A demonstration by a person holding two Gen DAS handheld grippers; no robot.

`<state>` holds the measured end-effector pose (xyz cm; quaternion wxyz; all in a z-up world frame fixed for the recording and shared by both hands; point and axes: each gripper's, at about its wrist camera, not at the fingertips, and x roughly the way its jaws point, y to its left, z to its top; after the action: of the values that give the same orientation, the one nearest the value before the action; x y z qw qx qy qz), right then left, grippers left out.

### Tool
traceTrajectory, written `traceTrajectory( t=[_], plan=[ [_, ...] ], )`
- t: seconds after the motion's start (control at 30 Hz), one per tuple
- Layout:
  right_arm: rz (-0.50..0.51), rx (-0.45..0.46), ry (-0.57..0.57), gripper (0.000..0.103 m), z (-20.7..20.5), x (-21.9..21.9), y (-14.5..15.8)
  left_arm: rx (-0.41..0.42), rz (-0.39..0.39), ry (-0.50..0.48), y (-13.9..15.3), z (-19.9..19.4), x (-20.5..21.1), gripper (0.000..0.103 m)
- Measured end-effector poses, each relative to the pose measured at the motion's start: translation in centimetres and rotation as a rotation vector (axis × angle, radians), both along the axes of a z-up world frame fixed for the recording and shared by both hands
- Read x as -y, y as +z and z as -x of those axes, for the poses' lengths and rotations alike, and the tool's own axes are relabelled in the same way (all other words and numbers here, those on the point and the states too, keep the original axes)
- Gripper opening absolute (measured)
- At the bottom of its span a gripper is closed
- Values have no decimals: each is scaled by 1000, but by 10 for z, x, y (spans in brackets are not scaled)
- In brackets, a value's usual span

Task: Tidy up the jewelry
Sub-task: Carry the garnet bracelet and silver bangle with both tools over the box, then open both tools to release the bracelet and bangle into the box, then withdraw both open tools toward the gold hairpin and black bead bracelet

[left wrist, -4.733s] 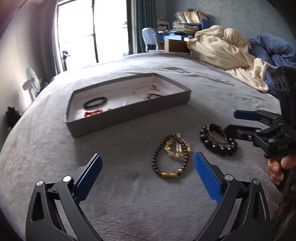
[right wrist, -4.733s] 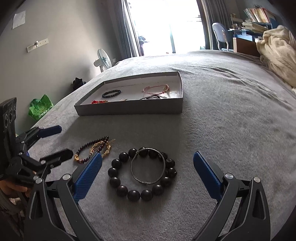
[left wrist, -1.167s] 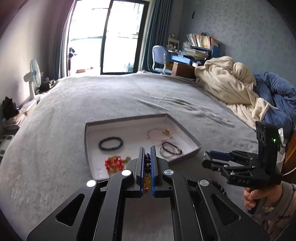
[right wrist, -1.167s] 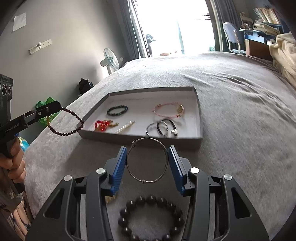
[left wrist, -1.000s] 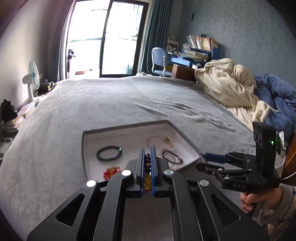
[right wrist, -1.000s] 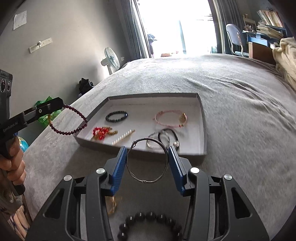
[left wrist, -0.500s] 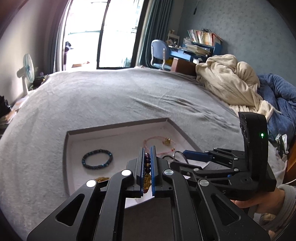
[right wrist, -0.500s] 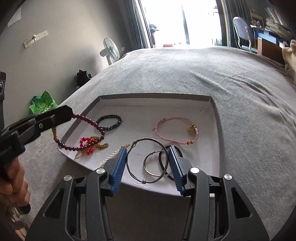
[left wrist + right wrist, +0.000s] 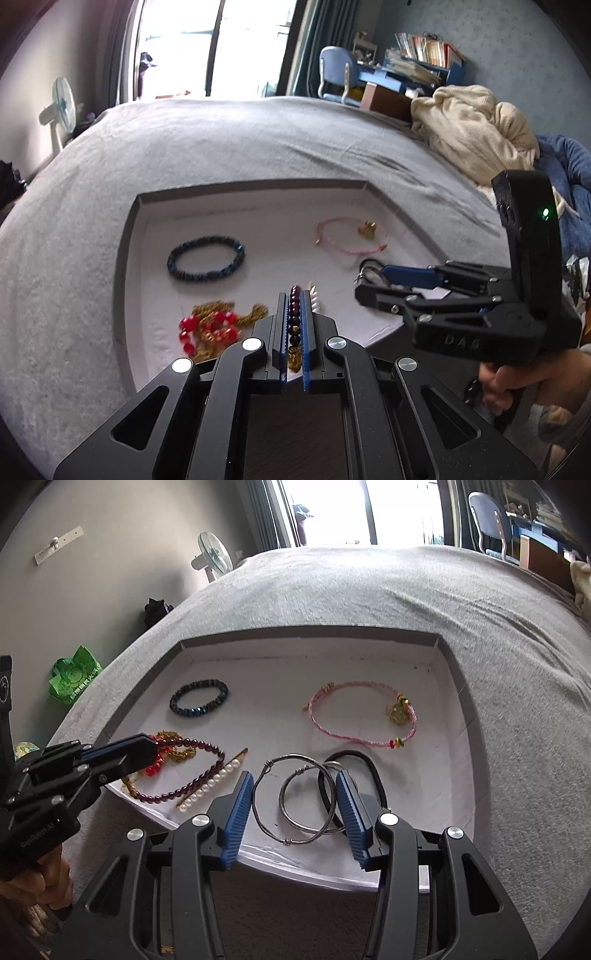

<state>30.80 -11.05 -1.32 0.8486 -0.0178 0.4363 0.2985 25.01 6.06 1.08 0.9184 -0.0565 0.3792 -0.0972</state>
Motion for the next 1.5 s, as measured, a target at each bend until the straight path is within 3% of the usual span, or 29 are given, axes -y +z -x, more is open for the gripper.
traceTrajectory(
  t=[0.1, 0.3, 0.43, 0.5, 0.53, 0.6, 0.7, 0.83, 0.87, 1.0, 1.27, 1.5],
  plan=[
    [-4, -3, -5, 47, 1, 0, 0, -10, 1, 20, -4, 0, -5, 7],
    [-28, -1, -16, 48, 3, 5, 3, -6, -33, 46, -5, 8, -7, 36],
    [-59, 14, -28, 49, 9, 16, 8, 5, -45, 51, -4, 15, -8, 45],
    [-64, 22, -32, 49, 13, 21, 11, 30, -49, 62, 0, 22, -10, 62],
    [-65, 28, -33, 50, 14, 23, 12, 43, -51, 66, 2, 25, -9, 66],
    [-68, 43, -34, 60, 19, 28, 16, 71, -61, 75, 6, 33, -9, 82],
    [-61, 56, -34, 63, 26, 34, 18, 111, -84, 103, 10, 45, -9, 93],
    [-68, 87, -37, 70, 39, 42, 21, 122, -88, 135, 11, 55, -13, 96],
    [-77, 100, -38, 77, 44, 45, 23, 121, -86, 144, 11, 58, -14, 96],
    [-82, 143, -43, 89, 60, 54, 25, 118, -81, 161, 11, 66, -15, 98],
    [-73, 215, -56, 97, 100, 72, 21, 122, -90, 171, 8, 92, -10, 98],
    [-74, 247, -56, 97, 131, 84, 25, 104, -130, 109, 0, 111, 10, 98]
  ],
)
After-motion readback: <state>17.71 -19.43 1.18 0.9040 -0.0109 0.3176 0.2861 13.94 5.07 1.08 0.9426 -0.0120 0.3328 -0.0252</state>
